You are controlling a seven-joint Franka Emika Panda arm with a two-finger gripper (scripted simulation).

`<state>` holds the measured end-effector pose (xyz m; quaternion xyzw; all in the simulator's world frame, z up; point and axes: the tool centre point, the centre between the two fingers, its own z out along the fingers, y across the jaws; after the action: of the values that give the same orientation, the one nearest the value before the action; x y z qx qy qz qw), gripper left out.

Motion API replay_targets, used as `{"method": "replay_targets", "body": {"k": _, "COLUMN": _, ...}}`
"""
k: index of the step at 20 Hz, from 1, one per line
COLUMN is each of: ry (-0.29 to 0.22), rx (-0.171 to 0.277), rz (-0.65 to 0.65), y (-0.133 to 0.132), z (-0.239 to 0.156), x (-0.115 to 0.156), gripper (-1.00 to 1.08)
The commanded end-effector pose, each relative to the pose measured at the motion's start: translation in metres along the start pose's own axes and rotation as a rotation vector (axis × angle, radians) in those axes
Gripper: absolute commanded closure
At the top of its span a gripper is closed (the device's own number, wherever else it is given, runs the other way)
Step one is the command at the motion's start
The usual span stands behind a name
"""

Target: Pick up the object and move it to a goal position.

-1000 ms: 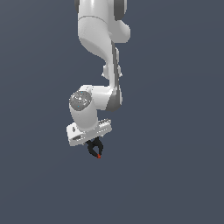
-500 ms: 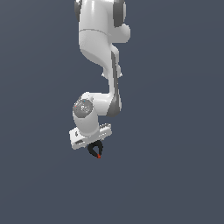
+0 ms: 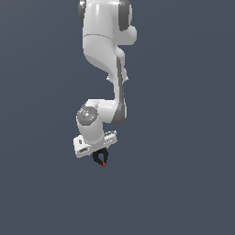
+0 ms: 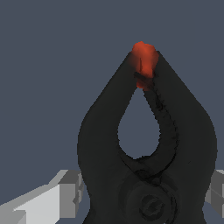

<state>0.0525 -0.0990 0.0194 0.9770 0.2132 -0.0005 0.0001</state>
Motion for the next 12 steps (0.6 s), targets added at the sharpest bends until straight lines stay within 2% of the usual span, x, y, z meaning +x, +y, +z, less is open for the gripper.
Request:
{"method": "replay_targets", "body": {"k": 1, "ry": 0.001, "rx": 0.000, "rz": -0.001, "y": 0.000, "z": 0.000, "x": 0.001, "gripper": 1.08}}
{"method": "replay_targets", "body": {"k": 12, "ry": 0.000, "rx": 0.000, "rz": 0.000, "y": -0.001, "z": -0.013, "x": 0.002, "gripper": 1.08}}
